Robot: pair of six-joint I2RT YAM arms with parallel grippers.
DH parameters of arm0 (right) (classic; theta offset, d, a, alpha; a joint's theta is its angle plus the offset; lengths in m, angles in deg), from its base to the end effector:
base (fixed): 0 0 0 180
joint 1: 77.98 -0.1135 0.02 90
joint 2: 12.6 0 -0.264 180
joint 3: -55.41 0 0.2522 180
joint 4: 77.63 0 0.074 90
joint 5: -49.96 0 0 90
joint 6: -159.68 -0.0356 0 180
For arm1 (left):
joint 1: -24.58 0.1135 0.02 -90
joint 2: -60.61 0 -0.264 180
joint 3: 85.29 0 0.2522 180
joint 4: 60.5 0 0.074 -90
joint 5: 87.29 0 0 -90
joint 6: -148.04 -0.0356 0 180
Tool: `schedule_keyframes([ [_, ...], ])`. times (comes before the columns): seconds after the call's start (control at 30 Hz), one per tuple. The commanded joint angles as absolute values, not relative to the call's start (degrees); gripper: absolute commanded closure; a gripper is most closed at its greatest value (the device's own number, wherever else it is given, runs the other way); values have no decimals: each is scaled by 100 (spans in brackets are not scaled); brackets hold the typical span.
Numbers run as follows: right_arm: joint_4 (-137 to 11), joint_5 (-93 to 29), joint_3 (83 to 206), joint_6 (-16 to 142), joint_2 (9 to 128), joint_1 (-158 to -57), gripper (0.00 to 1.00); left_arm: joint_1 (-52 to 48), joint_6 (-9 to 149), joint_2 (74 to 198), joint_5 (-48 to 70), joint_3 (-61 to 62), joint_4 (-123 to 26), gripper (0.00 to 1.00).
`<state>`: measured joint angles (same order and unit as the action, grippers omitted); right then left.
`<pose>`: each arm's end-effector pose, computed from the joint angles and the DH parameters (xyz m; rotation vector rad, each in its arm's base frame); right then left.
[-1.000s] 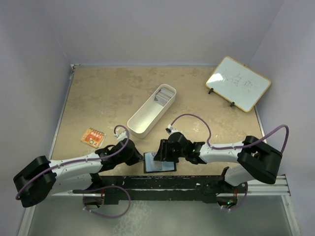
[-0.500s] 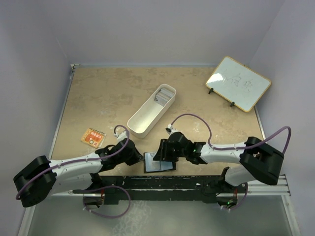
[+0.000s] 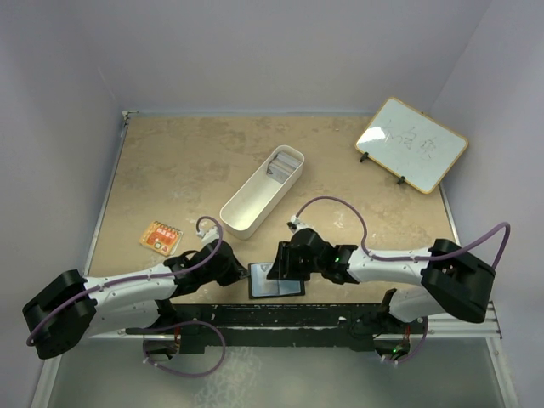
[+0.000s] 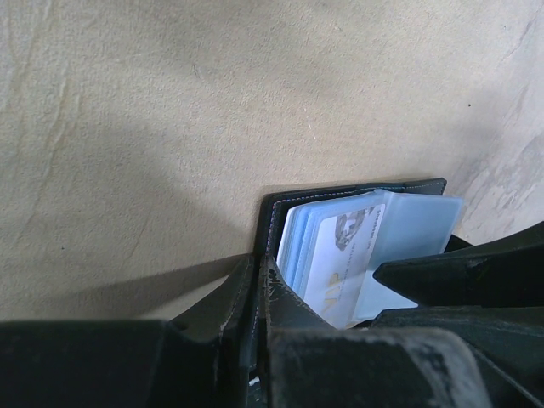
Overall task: Put the credit cards into the card holder
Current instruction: Insert the credit card into the card holder, then pick up the credit card from the storage box.
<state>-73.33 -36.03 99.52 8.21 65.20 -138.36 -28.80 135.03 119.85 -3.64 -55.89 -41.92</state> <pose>0.1265 0.2276 0.1642 -0.0191 2.5309 1.1220 0.1083 -0.1392 0.1330 -0.5890 2.5487 -0.8404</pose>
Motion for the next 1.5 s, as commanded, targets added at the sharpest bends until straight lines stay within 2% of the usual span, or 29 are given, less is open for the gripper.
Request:
schedule_keyframes([
  [0.0,-7435,-3670,10176,842,6650,-13880,55,-2908,13557,11968,-391,-5410,-4388,100],
  [0.23,-7575,-3633,10298,868,6855,-13897,55,-2915,13561,11994,-393,-5411,-4417,100],
  [0.4,-7728,-3569,10336,883,6921,-13909,61,-2921,13564,12011,-405,-5397,-4470,100],
  [0.6,-7766,-3580,10315,906,6950,-13915,62,-2921,13550,12065,-423,-5377,-4515,100],
  [0.77,-7218,-3707,10406,1201,6800,-13914,61,-2916,13553,11979,-510,-5347,-4440,98],
  [1.1,-5936,-4479,11025,2241,6133,-13895,54,-2913,13317,11301,-1026,-5099,-3879,78],
  [1.17,-5608,-4728,11373,2646,6150,-13885,53,-2917,13170,11152,-1175,-4956,-3638,68],
  [1.3,-4984,-5032,12362,3482,6374,-13605,52,-2919,12845,10814,-1531,-4612,-3095,58],
  [1.37,-4798,-4927,12828,3879,6580,-13367,52,-2911,12648,10663,-1708,-4446,-2874,49],
  [1.47,-4531,-4802,13498,4369,6934,-12964,52,-2913,12322,10430,-1904,-4222,-2605,45],
])
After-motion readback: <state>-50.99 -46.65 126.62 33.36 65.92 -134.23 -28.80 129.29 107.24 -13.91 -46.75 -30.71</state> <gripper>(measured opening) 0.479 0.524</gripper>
